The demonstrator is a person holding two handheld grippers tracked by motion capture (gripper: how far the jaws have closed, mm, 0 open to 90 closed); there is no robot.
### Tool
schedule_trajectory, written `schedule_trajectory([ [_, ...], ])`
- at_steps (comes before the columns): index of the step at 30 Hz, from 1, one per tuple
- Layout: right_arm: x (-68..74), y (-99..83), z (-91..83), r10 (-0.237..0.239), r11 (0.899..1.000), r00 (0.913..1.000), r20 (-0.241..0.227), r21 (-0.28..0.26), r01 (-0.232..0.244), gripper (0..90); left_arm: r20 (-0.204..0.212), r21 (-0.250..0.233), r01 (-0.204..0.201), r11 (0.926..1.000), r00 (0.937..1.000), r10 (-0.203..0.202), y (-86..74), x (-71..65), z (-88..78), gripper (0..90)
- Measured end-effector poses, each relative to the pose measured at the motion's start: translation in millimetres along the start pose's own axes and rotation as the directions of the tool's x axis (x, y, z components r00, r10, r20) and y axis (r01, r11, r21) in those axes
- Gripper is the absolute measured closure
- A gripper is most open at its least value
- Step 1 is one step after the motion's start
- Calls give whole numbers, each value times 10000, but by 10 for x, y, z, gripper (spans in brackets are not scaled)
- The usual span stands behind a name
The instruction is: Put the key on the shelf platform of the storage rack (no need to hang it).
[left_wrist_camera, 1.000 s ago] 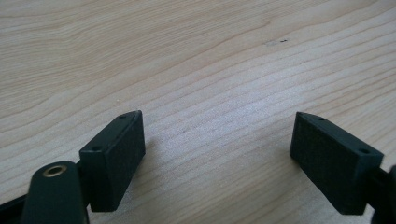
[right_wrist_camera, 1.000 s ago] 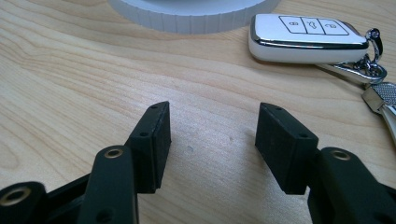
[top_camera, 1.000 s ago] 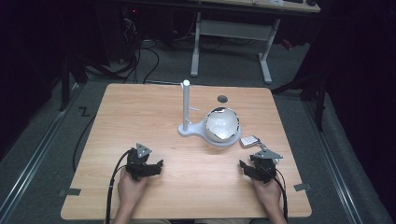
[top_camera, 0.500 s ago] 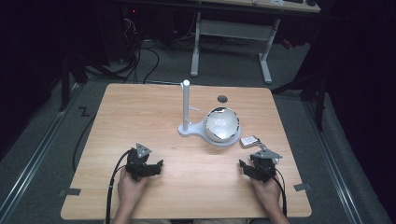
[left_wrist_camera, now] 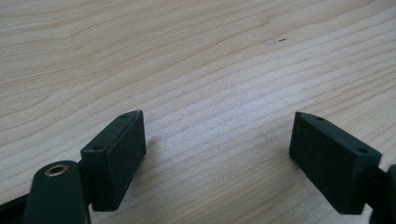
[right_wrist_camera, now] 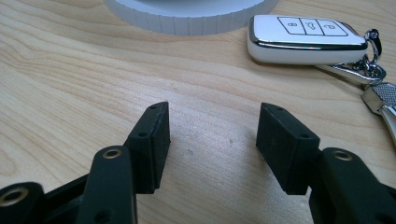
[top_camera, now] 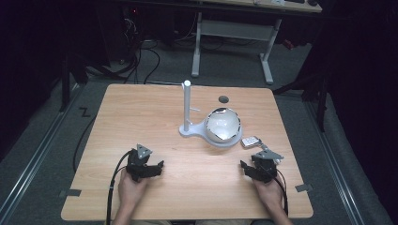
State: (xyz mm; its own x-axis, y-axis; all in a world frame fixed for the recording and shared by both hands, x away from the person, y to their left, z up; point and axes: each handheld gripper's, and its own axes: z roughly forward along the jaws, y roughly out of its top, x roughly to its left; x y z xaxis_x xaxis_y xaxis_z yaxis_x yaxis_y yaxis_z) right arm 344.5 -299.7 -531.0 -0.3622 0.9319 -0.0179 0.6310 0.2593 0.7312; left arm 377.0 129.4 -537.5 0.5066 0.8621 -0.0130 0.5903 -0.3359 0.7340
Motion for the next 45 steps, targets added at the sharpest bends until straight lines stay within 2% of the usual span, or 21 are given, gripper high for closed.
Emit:
schedule_trajectory([
  [6,0,2,0,43,10000,10000,-11,17,-43,448,-4,6,-17,10000,10000,17,0,1,-1,191],
  [10,-7,36,-10,61,9995,9999,-98,307,-58,469,-4,9,-17,10000,10000,17,0,0,-1,191],
  [14,-27,49,-28,-18,9995,9999,-114,331,22,475,-11,3,0,10000,10000,0,-1,-1,-1,191],
  [17,-44,57,-45,-38,9997,9999,-127,228,41,487,-20,1,14,10000,10000,-14,-1,-1,-2,191],
  [19,-65,59,-70,218,9996,9994,-263,159,-214,490,-34,2,26,10000,10000,-26,-2,-2,-2,191],
  [26,-116,48,-150,396,9992,9988,-295,57,-394,508,-41,-3,30,10000,10000,-30,-2,-1,-2,191],
  [31,-187,38,-216,787,9968,9966,-234,-100,-790,517,-41,-1,29,10000,10000,-29,-2,-1,-2,190],
  [38,-259,30,-264,786,9966,9968,-165,-237,-790,526,-50,1,29,10000,10000,-29,-2,-2,-3,191],
  [45,-387,76,-398,997,9935,9947,-239,-522,-1009,540,-50,2,31,10000,10000,-31,-3,-2,-3,191],
])
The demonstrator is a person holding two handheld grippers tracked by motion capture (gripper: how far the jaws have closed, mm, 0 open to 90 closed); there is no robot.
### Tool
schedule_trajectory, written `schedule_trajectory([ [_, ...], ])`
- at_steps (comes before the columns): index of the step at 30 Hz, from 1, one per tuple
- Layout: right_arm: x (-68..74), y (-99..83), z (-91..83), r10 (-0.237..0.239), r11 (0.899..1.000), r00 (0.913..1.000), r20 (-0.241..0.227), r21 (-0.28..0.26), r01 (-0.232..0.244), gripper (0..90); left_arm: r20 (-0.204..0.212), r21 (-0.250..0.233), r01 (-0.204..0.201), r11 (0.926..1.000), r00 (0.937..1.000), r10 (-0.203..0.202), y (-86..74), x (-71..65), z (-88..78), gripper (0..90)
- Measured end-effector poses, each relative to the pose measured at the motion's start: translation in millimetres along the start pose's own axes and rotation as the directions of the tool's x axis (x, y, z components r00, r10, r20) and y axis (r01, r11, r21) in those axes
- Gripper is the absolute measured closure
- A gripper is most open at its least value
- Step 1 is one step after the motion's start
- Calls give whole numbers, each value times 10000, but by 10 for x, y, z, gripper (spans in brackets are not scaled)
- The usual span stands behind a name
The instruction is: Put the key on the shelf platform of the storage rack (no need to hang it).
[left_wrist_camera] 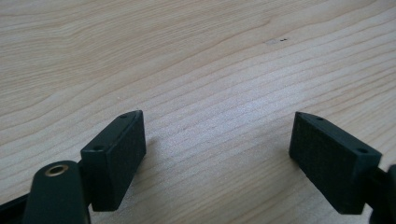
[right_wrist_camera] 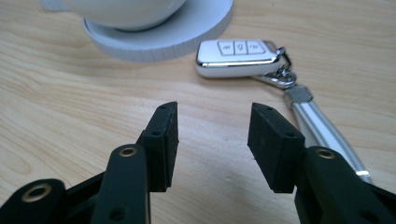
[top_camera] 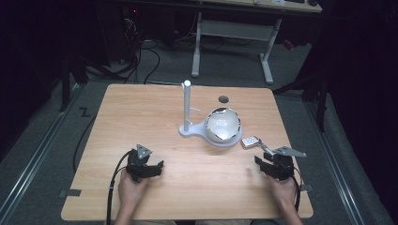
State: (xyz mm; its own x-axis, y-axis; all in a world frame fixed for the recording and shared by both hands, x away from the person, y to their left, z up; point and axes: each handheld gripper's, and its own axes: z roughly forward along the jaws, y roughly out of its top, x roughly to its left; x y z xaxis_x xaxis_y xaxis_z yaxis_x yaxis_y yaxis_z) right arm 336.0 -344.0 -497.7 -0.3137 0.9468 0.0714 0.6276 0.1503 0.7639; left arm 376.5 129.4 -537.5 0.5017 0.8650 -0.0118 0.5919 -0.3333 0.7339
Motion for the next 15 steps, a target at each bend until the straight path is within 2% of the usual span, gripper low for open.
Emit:
schedule_trajectory([
  [9,-179,100,-37,168,9998,9995,263,-90,-166,565,-1,1,-1,10000,10000,1,0,0,0,190],
  [15,-349,204,27,436,9990,9976,538,7,-437,576,-3,-1,2,10000,10000,-2,0,0,0,190],
])
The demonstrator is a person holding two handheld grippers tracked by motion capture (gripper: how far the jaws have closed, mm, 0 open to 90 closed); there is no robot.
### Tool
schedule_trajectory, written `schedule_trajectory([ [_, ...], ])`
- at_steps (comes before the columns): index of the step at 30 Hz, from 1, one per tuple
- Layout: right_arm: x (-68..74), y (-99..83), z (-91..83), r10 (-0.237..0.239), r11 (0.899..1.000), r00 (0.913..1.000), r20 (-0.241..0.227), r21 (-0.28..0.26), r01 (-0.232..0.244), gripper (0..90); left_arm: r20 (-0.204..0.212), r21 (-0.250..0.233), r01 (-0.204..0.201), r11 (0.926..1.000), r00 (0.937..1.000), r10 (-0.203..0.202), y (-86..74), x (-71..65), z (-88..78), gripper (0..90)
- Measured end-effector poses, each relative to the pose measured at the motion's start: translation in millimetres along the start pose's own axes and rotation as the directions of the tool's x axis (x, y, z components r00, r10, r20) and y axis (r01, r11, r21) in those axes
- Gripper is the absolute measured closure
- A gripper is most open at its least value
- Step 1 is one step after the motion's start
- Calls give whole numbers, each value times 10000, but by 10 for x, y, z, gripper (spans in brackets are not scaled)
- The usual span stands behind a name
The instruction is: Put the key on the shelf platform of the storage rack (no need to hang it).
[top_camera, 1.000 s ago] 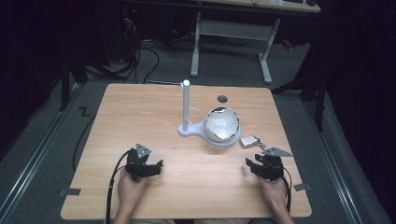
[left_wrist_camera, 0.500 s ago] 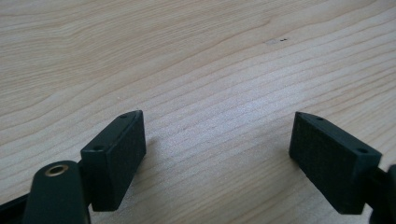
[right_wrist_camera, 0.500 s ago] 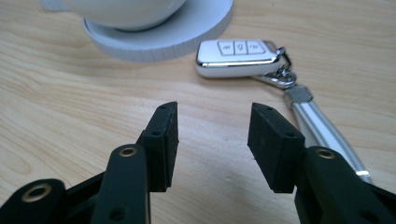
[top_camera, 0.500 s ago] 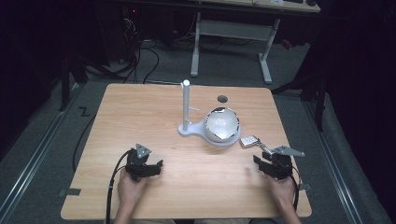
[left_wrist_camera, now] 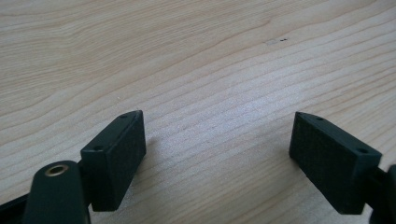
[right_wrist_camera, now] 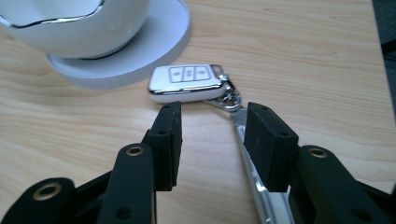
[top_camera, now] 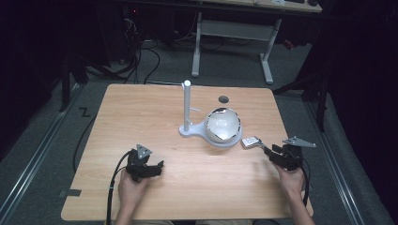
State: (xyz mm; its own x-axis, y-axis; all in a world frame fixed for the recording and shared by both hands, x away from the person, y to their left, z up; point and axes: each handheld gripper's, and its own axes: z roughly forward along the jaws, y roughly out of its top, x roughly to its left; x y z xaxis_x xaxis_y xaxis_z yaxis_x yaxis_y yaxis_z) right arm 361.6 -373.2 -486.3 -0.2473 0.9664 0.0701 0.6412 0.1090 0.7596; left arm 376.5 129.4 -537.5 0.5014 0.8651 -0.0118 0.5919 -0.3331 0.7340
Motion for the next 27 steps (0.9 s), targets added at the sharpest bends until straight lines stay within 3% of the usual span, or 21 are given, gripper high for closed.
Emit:
schedule_trajectory([
  [7,-120,63,135,118,9991,9999,115,404,-122,583,-4,0,8,10000,10000,-8,0,0,0,190],
  [18,-173,41,388,119,9936,9992,383,1121,-161,601,-12,-2,17,10000,10000,-17,0,0,1,190],
  [21,-152,28,443,-242,9894,9980,579,1445,156,612,-13,-2,18,10000,10000,-18,0,0,1,189],
  [27,-153,15,491,-331,9883,9974,633,1508,233,663,-14,-1,20,10000,10000,-20,0,0,1,189],
])
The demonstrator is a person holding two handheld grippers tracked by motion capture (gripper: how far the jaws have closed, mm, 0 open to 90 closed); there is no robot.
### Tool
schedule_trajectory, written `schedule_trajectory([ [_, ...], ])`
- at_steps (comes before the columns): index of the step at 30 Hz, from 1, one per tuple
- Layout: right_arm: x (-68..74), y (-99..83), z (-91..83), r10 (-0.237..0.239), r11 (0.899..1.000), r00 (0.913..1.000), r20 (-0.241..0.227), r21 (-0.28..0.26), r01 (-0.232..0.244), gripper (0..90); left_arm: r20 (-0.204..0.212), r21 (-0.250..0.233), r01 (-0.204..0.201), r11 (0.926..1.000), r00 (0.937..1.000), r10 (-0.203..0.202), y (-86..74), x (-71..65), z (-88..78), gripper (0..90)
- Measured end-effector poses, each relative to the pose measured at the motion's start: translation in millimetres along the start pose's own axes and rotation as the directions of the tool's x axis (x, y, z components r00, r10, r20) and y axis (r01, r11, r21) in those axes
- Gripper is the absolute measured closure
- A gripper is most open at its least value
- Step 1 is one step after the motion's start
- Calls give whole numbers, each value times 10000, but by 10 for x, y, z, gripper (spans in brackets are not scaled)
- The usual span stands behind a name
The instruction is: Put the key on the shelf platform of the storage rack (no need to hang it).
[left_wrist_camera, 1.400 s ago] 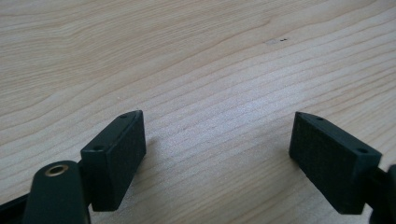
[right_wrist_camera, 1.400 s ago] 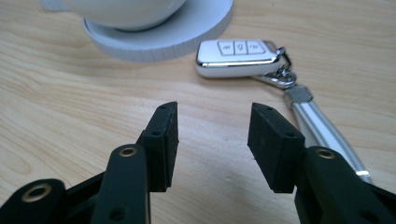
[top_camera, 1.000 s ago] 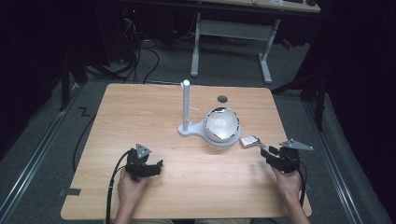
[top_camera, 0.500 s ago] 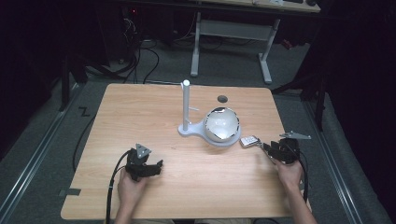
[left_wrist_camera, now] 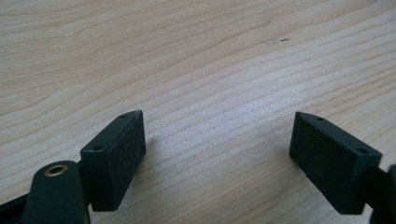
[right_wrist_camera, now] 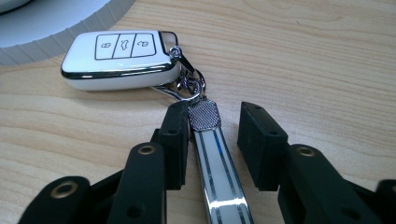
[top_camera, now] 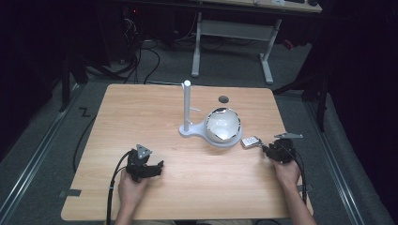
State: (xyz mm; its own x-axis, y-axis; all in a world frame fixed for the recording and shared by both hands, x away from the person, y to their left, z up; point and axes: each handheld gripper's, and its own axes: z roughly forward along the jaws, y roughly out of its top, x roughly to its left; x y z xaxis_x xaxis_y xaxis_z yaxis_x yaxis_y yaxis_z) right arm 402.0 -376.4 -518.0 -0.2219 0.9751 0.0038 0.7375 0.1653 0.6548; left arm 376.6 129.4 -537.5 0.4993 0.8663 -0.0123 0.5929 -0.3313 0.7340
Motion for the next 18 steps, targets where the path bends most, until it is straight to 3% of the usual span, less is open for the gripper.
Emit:
schedule_trajectory([
  [4,26,-6,14,-189,9997,9998,96,-128,190,704,1,8,-12,10000,10000,12,0,1,-1,189],
  [6,58,-7,18,-517,9985,9985,180,-165,520,741,0,7,-15,10000,10000,15,0,1,-1,189],
  [11,75,-10,8,-750,9971,9969,239,-132,754,746,-1,3,-5,10000,10000,5,0,0,0,189],
  [14,61,-24,2,-646,9976,9978,132,-255,649,746,-1,0,-4,10000,10000,4,0,0,0,189],
  [16,12,-37,-54,-114,9974,9996,-271,-720,95,747,0,0,-4,10000,10000,4,0,0,0,189],
  [18,-1,-29,-121,-39,9949,9992,-405,-1005,-2,747,-1,0,-5,10000,10000,5,0,0,0,189],
])
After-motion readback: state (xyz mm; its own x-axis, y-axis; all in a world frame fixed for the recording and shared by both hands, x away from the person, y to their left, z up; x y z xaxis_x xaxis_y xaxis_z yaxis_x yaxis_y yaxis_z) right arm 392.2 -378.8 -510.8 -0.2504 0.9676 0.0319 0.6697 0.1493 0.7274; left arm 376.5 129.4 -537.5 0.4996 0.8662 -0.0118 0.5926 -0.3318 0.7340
